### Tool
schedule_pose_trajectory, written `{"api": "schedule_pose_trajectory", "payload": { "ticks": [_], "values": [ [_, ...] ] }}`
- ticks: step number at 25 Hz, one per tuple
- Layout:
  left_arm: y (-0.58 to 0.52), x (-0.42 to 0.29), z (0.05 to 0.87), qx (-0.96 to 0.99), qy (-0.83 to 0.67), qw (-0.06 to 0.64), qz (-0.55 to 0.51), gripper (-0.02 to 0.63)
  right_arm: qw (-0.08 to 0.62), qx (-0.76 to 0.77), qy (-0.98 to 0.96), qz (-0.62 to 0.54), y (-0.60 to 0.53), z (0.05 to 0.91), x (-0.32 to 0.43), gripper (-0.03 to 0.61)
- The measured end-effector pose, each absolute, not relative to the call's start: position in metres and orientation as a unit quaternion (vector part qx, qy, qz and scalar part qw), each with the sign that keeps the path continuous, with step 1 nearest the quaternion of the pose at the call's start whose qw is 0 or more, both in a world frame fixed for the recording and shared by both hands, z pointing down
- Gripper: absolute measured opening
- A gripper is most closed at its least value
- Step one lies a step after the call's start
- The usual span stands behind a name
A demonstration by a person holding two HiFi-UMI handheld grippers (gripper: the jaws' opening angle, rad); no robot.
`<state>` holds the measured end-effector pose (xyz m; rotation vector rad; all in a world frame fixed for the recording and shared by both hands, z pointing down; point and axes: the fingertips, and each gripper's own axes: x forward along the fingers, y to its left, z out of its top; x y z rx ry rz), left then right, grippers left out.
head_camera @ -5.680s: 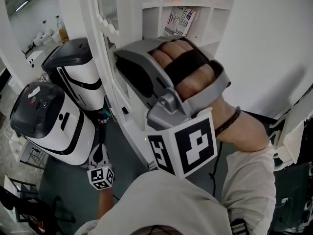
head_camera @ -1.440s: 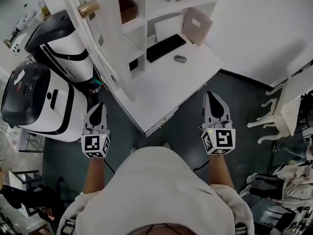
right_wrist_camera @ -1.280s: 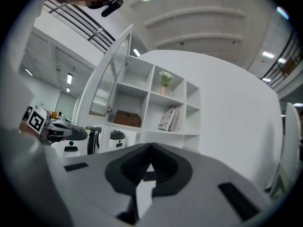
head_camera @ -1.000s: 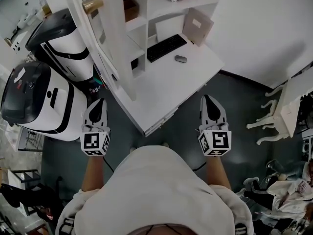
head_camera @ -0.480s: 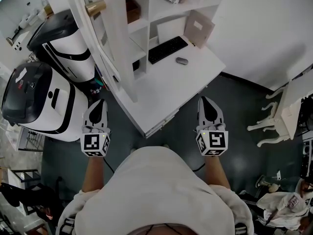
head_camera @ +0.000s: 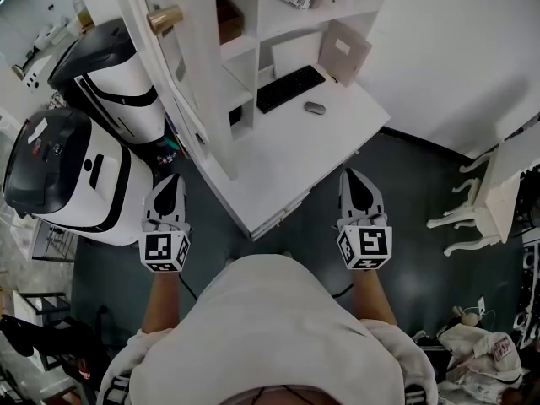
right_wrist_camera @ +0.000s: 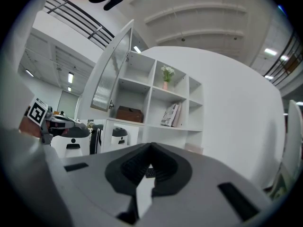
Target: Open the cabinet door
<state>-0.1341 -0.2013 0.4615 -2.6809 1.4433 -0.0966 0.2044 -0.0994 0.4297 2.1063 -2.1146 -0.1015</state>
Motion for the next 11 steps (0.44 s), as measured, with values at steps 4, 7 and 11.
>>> {"api": "schedule_pose_trajectory", "payload": {
  "ticks": [4, 7, 11],
  "values": [
    [-0.2018, -0.1359, 0.4617, -0.878, 0.475, 0.045, -0.031, -0.002, 0.078, 0.701, -0.708, -0.034, -0.1008, 0.4295, 0.2025, 0.002],
    [-0.2026, -0.1365, 0.462, -0.878, 0.475, 0.044, -0.031, -0.002, 0.079, 0.699, -0.709, -0.034, -0.1024, 0.4291, 0.2013, 0.002],
    [-0.2038, -0.1366, 0.4629, -0.878, 0.475, 0.043, -0.032, -0.002, 0.081, 0.698, -0.711, -0.035, -0.1045, 0.4294, 0.2006, 0.002]
  ]
}}
